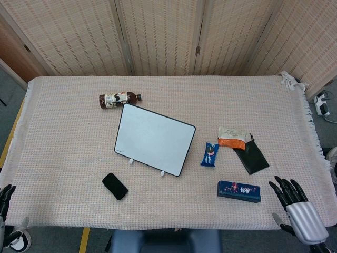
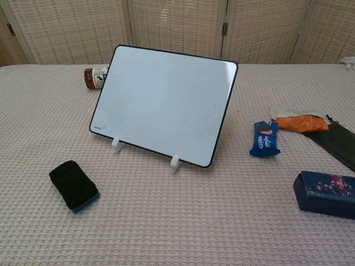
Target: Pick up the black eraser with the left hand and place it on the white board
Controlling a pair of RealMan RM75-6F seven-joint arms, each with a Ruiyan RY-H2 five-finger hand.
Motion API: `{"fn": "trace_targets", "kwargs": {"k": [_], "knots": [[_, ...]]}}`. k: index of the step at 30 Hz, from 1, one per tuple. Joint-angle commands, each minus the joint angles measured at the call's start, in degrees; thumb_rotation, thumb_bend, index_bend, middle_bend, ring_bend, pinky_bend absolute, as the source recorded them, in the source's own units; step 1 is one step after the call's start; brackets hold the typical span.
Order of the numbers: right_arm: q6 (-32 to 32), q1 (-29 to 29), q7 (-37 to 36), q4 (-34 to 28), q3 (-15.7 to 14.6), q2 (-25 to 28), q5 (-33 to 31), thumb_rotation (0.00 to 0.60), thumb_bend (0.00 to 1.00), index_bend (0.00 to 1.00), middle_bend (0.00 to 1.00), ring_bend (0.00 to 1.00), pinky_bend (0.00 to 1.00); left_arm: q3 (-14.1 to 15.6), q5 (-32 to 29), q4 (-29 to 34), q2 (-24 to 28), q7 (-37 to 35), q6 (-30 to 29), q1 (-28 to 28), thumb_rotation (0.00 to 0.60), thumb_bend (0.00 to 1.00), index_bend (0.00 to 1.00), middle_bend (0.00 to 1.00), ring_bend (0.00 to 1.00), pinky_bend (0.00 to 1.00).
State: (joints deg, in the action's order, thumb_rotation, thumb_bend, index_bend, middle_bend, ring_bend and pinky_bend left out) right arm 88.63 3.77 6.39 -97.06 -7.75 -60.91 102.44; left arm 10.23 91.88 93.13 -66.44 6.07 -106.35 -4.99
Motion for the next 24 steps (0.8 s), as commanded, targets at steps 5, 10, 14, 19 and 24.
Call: {"fn": "trace_targets", "kwargs": {"k": [5,10,14,19,24], "knots": [[0.95,0.54,-0.35,0.56,-0.67,0.02,1.17,0.600,0.37,0.00,0.00,0.00,0.00,-0.27,3.09,0.61,0.03,4.29,3.51,0.28,0.600,0.31,0.03,0.10,0.02,0.00],[0.35,0.47,0.61,0.54,-0.63,-0.48,0.99,0.600,0.37,0.00,0.00,0.00,0.00,-1.00,6.81,0.26,0.48,9.77,9.57,4.15,0.600,0.31,0.03,0.12,0.04,0.12],[-1.41,0.01,2.31,-0.04,-0.22,-1.05,-0.38,0.600,0.37,0.00,0.00,0.00,0.00,-4.67,5.70,3.06,0.85,18.51,18.71,10.16,0.600,0.31,0.06,0.41,0.29,0.49],[-3.64,-0.82,3.00,-0.91,0.03,-0.95,-1.88,0.600,0.37,0.00,0.00,0.00,0.00,-8.75,0.27,4.73,-0.71,27.98,30.27,16.67,0.600,0.30,0.09,0.78,0.61,0.79],[-4.44,-1.56,1.98,-0.50,0.86,-1.30,-3.17,0.600,0.37,0.00,0.00,0.00,0.00,-11.80,-6.15,4.18,-4.01,37.76,38.41,21.47,0.600,0.30,0.14,0.98,0.81,0.92]]}}
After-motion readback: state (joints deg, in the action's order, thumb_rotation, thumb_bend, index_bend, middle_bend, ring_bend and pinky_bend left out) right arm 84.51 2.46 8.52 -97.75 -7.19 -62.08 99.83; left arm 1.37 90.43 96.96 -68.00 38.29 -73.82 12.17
